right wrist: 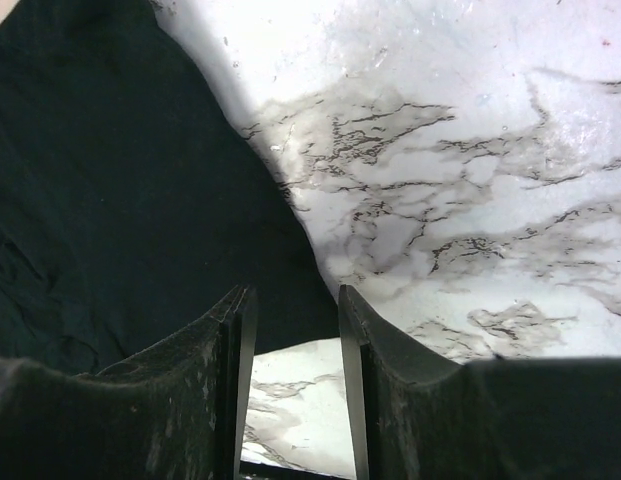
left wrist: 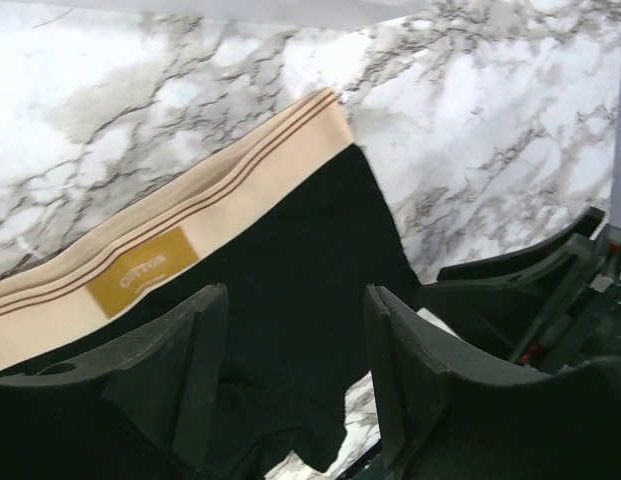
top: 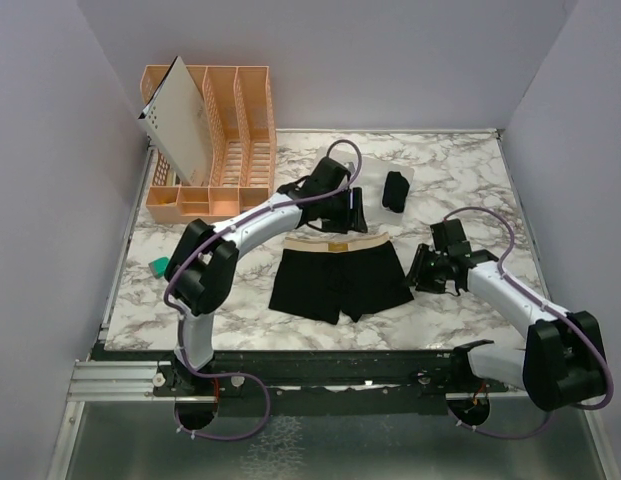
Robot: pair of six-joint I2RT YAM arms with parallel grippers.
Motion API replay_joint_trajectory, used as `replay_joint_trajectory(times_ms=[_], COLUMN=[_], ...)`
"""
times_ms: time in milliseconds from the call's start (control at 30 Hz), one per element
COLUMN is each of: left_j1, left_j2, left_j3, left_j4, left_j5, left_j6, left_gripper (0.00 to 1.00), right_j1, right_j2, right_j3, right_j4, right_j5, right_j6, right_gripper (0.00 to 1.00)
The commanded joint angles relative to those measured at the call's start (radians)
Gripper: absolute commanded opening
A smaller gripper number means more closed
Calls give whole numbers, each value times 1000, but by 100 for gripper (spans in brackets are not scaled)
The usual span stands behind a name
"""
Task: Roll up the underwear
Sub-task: Fold the underwear at the center of the board.
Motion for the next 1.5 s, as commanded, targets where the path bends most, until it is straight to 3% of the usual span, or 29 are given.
replay_joint_trajectory(times_ms=[0, 67, 367, 533, 700, 933, 1033, 1167, 1467], left_j1=[8, 17, 211, 279, 298, 300, 302, 301, 301], left_j2=[-100, -154, -524, -771, -941, -947, -924, -886, -784], left_j3=[-81, -144, -560, -824, -982, -1072, -1104, -1132, -1122], left_j4=[-6, -4, 50, -12, -40, 22, 47, 106, 112], left_j5=[-87, -138, -198, -241, -174, -86, -64, -11, 7], left_j6=[4, -4, -86, -184, -251, -274, -265, -246, -180], left_gripper=[63, 68, 71, 73, 73, 63, 59, 49, 44], right_j1=[-4, -4, 28, 194, 384, 487, 518, 548, 611], right_j2=[14, -1, -33, 119, 343, 633, 727, 805, 926], right_j3=[-8, 11, 176, 336, 555, 838, 929, 1027, 1157], right_j4=[-18, -25, -44, -5, -6, -24, -43, -78, -136], right_j5=[-6, -18, -117, -60, 93, 138, 148, 192, 265], right_j6=[1, -21, -75, -34, 38, 66, 69, 72, 76], right_gripper=[43, 43, 43, 43, 41, 40, 36, 35, 37])
